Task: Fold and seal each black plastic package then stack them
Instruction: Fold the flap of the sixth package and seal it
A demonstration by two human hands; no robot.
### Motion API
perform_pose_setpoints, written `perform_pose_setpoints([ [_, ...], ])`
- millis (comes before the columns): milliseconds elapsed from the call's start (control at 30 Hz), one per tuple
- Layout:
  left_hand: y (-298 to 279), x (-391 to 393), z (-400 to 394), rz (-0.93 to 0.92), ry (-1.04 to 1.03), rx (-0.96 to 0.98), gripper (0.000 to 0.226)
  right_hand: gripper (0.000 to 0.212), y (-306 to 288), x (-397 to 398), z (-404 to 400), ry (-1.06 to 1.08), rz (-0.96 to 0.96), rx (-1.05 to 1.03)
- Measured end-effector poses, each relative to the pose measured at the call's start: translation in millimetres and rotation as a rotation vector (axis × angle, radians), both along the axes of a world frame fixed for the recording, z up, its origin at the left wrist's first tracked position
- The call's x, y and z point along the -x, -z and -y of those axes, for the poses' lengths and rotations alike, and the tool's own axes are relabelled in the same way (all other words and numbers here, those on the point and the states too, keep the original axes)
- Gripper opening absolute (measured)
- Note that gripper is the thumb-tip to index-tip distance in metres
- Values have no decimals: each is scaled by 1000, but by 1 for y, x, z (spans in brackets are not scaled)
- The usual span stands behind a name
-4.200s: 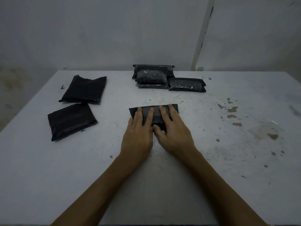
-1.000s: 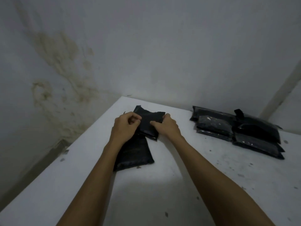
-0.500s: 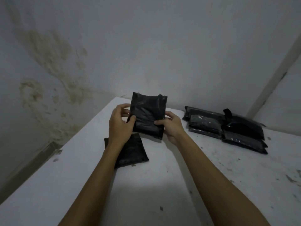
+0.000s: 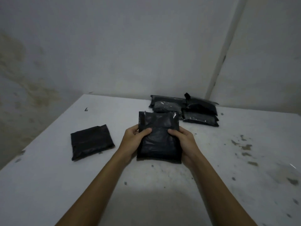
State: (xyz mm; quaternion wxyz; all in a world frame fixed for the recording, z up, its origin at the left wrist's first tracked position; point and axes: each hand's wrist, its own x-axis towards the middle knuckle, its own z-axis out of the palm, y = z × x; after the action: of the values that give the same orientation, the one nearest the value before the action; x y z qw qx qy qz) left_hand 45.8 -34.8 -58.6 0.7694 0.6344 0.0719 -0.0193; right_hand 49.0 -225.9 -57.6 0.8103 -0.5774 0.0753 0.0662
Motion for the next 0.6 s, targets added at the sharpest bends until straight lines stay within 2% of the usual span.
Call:
perform_pose_setpoints([
  [467, 4, -19, 29, -79, -119, 51, 12, 18, 11, -18, 6, 183, 34, 101],
  [600, 11, -23, 30, -52, -162, 24, 11, 9, 14, -24, 3, 227, 54, 143],
])
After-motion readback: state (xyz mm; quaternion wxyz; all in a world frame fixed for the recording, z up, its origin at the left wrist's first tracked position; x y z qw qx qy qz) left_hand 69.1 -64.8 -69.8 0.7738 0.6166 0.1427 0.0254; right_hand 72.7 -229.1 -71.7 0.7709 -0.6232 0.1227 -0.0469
